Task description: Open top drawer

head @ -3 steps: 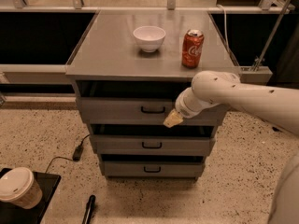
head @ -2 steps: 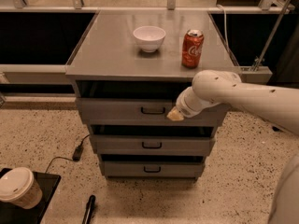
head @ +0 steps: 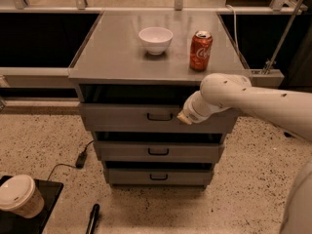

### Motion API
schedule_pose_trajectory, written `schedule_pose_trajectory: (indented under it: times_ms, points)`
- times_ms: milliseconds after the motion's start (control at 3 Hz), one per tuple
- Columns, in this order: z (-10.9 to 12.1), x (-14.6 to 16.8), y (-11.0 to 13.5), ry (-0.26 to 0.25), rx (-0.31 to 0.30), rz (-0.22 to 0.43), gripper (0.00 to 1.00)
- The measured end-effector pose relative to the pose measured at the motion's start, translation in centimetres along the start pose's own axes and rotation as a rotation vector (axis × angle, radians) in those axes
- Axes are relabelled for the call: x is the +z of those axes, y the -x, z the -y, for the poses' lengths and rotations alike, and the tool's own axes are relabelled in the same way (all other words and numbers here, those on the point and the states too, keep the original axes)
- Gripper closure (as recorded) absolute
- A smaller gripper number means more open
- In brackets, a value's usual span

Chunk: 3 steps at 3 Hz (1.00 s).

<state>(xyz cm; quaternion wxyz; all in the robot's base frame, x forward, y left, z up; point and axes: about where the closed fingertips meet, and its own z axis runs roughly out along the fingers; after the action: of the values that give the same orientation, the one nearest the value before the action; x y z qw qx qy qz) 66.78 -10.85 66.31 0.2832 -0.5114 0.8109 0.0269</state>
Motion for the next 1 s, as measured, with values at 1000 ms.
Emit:
schedule_pose_trajectory:
  times_ms: [1000]
  points:
    - [0.59,-1.15,0.66,0.000,0.000,0.000,1.00]
